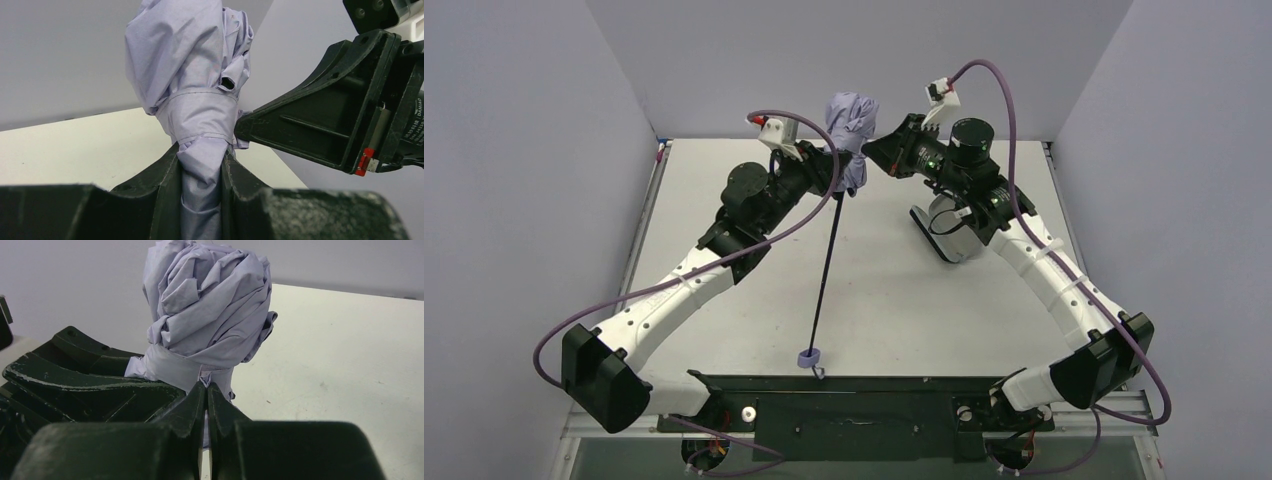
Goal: Open the umbrella
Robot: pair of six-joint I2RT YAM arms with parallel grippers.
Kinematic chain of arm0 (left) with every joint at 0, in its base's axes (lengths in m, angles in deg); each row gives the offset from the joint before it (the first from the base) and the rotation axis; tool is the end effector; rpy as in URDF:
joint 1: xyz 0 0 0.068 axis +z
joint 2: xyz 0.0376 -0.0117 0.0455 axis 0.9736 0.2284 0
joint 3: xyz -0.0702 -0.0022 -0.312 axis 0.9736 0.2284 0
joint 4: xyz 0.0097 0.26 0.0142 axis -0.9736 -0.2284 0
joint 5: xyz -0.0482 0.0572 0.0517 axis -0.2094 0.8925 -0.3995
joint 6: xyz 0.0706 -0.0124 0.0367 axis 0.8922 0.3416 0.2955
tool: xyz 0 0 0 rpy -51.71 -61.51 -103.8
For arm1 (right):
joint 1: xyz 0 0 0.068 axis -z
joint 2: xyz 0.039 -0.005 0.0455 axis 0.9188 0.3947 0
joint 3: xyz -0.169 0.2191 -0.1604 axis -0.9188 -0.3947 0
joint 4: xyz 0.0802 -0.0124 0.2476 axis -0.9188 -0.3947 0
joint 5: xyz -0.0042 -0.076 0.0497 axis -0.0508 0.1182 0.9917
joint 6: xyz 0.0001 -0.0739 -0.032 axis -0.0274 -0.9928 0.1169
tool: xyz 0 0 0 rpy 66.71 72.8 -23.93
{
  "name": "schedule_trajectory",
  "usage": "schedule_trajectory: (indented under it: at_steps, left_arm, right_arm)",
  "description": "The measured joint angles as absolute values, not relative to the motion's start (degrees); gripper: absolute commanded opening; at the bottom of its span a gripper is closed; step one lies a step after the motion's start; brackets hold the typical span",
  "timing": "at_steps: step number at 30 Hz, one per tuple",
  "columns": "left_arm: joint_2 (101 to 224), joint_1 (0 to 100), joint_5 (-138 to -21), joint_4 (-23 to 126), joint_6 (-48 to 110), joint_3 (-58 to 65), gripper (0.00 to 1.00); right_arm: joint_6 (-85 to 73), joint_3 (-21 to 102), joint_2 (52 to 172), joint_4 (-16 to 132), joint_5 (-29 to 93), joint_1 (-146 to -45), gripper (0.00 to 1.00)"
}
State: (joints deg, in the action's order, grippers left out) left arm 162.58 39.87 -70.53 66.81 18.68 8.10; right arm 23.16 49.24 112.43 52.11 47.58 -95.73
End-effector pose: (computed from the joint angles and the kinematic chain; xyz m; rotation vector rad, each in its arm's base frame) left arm 0.2654 -0.1983 0.4661 0.1603 1.4493 -0.8625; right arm 0.2950 0.1943 0.4869 -0.2245 1.7551 1.1722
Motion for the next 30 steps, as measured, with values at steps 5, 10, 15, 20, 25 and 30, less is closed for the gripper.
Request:
schedule_trajectory:
  at_steps: [5, 10, 15, 20, 25, 30]
  left_arm:
    - [162.6, 40.6, -73.1, 66.6, 17.0, 8.1, 0.0]
    - [162.6, 41.1, -75.8, 66.3, 14.4, 8.1, 0.0]
    - [162.6, 41.3, -77.7, 65.2, 12.2, 8.1, 0.0]
    - [162.6, 41.6, -80.7, 65.5, 9.3, 8.1, 0.0]
    - [161.3, 41.6, -83.5, 68.8, 7.2, 8.0, 0.0]
    - [160.9, 41.7, -84.1, 70.2, 6.6, 7.3, 0.0]
  right_arm:
    - [18.8, 49.0, 111.8, 50.9, 45.7, -96.1, 0.0]
    - [11.6, 49.0, 110.8, 48.6, 41.8, -97.6, 0.0]
    - [2.8, 46.5, 109.0, 48.2, 39.4, -98.3, 0.0]
    - [-5.6, 41.9, 107.5, 46.8, 35.0, -97.6, 0.0]
    - [-10.6, 38.4, 109.0, 41.2, 31.7, -94.1, 0.0]
    - [-9.6, 38.2, 109.2, 40.0, 37.0, -91.0, 0.38]
